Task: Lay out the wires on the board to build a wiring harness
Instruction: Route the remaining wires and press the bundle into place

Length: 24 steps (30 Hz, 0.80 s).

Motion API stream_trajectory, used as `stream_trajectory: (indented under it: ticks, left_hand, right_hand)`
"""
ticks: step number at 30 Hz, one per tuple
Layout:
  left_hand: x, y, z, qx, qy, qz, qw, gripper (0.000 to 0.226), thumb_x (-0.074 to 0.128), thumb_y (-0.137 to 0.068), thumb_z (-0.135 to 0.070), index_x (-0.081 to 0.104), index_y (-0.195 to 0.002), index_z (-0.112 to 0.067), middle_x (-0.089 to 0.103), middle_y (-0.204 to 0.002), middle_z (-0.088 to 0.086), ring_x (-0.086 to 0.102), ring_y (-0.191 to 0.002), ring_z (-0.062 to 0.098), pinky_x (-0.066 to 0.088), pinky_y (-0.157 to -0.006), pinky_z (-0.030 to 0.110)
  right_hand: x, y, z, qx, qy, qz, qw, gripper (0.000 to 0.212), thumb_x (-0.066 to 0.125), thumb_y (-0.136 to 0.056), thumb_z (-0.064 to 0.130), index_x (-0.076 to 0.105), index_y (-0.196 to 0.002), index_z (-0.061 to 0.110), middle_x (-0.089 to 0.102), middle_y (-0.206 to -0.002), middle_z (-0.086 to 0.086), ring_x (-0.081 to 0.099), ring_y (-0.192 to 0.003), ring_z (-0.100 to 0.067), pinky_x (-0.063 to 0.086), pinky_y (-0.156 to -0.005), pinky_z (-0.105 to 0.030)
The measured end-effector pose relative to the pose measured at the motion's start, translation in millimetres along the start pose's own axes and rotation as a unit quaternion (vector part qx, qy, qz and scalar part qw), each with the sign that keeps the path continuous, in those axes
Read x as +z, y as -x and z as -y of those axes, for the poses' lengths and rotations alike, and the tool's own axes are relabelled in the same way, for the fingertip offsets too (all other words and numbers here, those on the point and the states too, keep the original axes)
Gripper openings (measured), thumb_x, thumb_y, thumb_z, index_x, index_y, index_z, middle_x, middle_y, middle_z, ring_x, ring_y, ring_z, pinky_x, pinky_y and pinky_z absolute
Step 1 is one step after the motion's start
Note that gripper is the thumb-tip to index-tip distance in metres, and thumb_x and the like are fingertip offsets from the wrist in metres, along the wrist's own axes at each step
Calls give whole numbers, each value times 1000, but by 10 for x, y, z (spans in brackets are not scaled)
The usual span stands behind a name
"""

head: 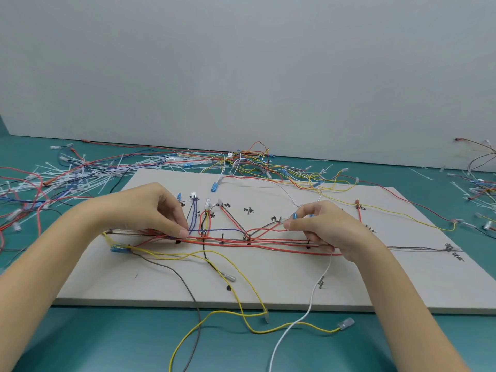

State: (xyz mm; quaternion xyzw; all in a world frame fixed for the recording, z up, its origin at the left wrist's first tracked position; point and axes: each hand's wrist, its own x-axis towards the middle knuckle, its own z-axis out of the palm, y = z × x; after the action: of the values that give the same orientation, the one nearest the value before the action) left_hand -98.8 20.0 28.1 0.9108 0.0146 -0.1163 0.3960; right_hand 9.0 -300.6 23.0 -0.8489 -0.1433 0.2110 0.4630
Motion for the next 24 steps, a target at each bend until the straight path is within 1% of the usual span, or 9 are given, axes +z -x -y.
stream_trajectory:
  ticks: [2, 3, 5, 7, 9, 12, 16, 21, 24]
  left_hand:
    - [-39, 13, 17, 5, -1, 1, 1000, 29, 81, -62, -48, 79, -82, -27, 76, -83, -1, 72, -82, 14, 55, -80, 23]
    - [-46, 16, 22, 3, -6, 3, 1000, 25, 82, -64, -44, 79, -82, -27, 76, -84, -1, 72, -82, 14, 54, -81, 25]
    - [-34, 14, 27, -11, -6, 7, 1000, 13, 83, -69, -33, 78, -80, -29, 76, -81, 1, 71, -78, 13, 53, -79, 23]
    - [-18, 4, 28, -27, 1, 3, 1000, 15, 85, -70, -26, 76, -82, -29, 75, -77, 5, 68, -72, 11, 52, -77, 25]
    - [-10, -5, 23, -39, 0, -5, 999, 19, 87, -68, -27, 74, -82, -30, 75, -75, 6, 67, -68, 12, 51, -77, 30]
    - [15, -22, 22, -45, -21, -11, 999, 19, 89, -64, -27, 74, -77, -29, 74, -73, 4, 64, -62, 10, 51, -72, 30]
    - [47, -52, 34, -51, -47, -18, 997, 17, 89, -64, -27, 75, -74, -29, 72, -71, 1, 61, -59, 7, 50, -71, 31]
    - [57, -68, 33, -42, -55, -22, 997, 16, 89, -64, -26, 75, -72, -26, 72, -72, 3, 62, -62, 10, 52, -75, 37]
    - [64, -67, 13, -28, -71, -40, 996, 14, 89, -63, -26, 76, -66, -28, 74, -75, -2, 68, -72, 18, 54, -82, 39]
  right_hand:
    - [-13, 5, 5, -1, -9, 6, 1000, 15, 77, -80, 25, 68, -69, 19, 43, -46, 2, 30, -34, -8, 24, -34, -16]
    - [-18, 8, 11, -1, -14, 10, 1000, 12, 76, -80, 25, 69, -73, 19, 43, -45, 2, 29, -34, -9, 24, -34, -16]
    - [-27, 13, 22, -2, -30, 20, 999, 7, 75, -81, 23, 71, -81, 18, 43, -45, 2, 27, -34, -10, 24, -35, -17]
    - [-36, 15, 27, -2, -46, 28, 999, 8, 73, -82, 20, 72, -89, 16, 44, -44, 2, 27, -33, -10, 24, -35, -17]
    - [-41, 24, 30, -6, -59, 40, 997, 12, 70, -84, 17, 71, -96, 14, 45, -43, 1, 29, -32, -11, 26, -35, -17]
    - [-30, 44, 43, -15, -94, 73, 993, 18, 66, -86, 11, 70, -104, 10, 45, -41, -1, 33, -31, -12, 29, -35, -18]
    - [-23, 76, 85, -21, -136, 105, 985, 20, 62, -88, 7, 71, -106, 7, 46, -42, -3, 37, -30, -13, 32, -34, -18]
    - [-18, 89, 113, -35, -164, 108, 980, 22, 57, -89, 7, 72, -104, 6, 48, -42, -2, 41, -31, -12, 35, -36, -18]
    - [12, 82, 118, -26, -215, 99, 971, 20, 57, -90, 11, 72, -103, 6, 53, -47, -1, 46, -36, -11, 36, -36, -17]
